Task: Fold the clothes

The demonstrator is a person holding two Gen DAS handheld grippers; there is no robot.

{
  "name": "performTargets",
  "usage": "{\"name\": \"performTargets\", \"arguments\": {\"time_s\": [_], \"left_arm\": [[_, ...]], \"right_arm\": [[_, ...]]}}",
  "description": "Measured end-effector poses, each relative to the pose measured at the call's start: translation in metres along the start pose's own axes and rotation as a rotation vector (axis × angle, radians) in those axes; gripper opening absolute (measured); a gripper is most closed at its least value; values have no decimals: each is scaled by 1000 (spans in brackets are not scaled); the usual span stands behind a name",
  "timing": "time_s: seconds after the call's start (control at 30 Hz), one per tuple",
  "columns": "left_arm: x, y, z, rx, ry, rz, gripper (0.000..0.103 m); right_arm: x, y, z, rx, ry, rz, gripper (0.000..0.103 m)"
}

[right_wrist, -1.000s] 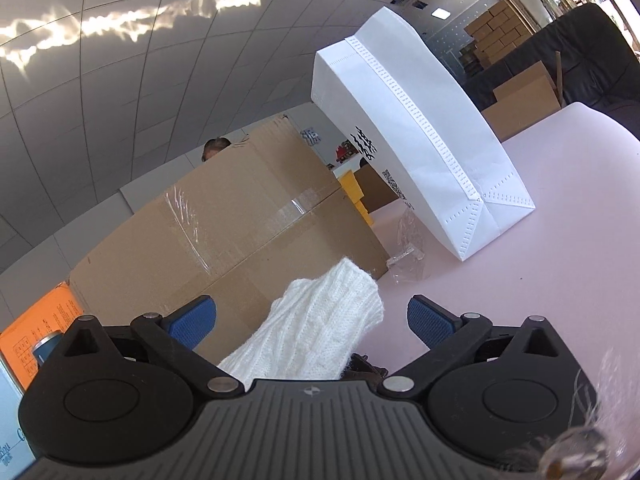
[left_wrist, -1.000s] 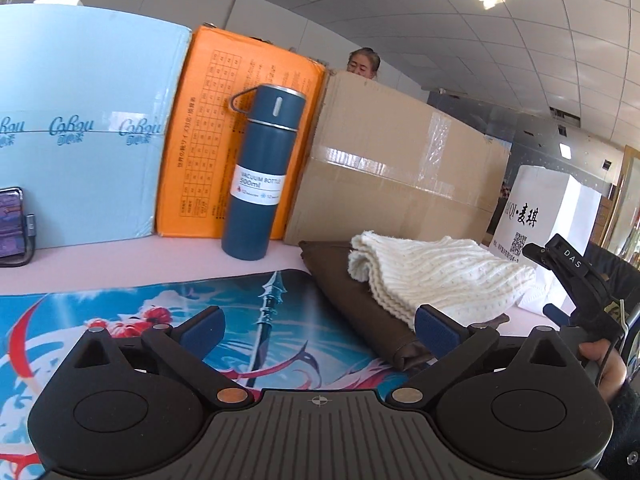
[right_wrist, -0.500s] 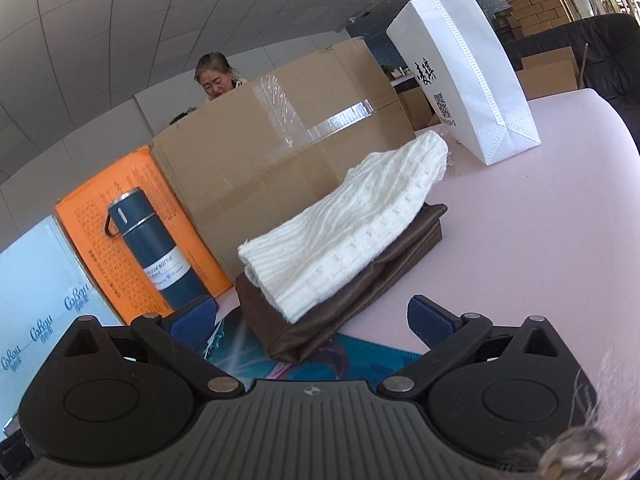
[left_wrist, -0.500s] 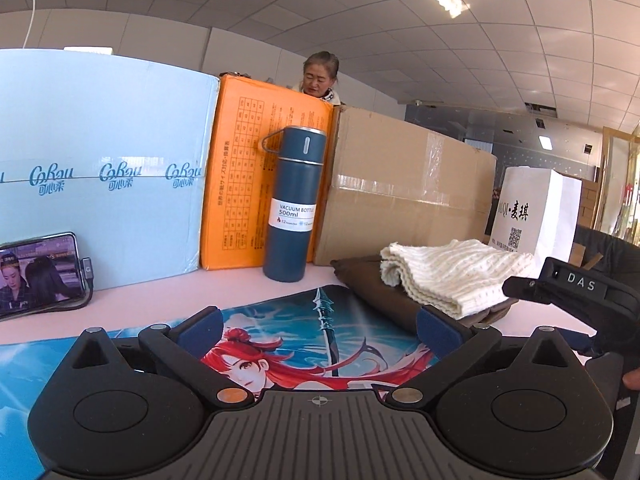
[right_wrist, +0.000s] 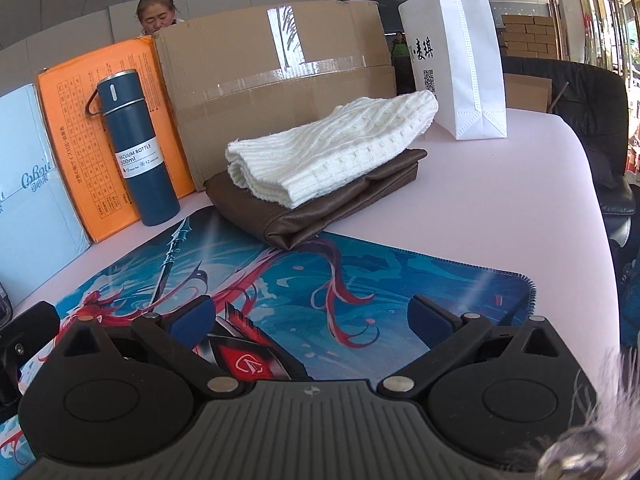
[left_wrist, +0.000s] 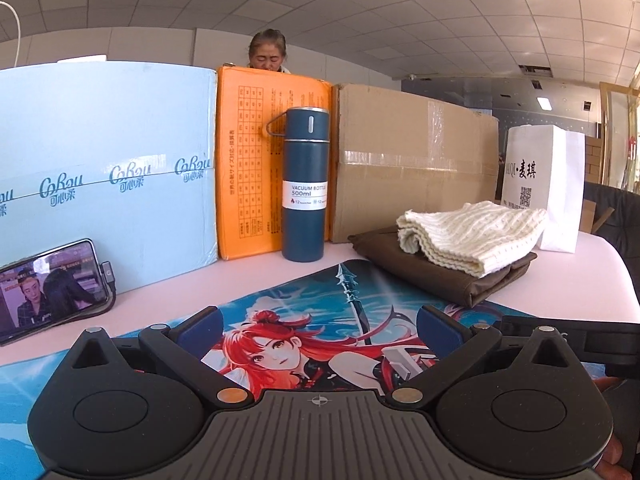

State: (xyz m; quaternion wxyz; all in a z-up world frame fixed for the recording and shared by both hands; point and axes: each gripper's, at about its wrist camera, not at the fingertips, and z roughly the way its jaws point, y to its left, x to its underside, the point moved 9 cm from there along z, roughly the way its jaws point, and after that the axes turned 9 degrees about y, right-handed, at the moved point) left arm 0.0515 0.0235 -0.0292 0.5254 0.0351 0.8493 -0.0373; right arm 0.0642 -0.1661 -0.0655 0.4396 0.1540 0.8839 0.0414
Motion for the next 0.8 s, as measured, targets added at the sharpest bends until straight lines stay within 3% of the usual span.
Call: {"name": "performTargets", "arguments": {"time_s": [0.2,0.8], "left_arm": [[2,2,1,-16,2,2,103],[4,-1,2,-26,6,25,103]], "right_arm": [[3,-5,0,37,1,18,103],[10,-3,8,-24,59,36,103]]}}
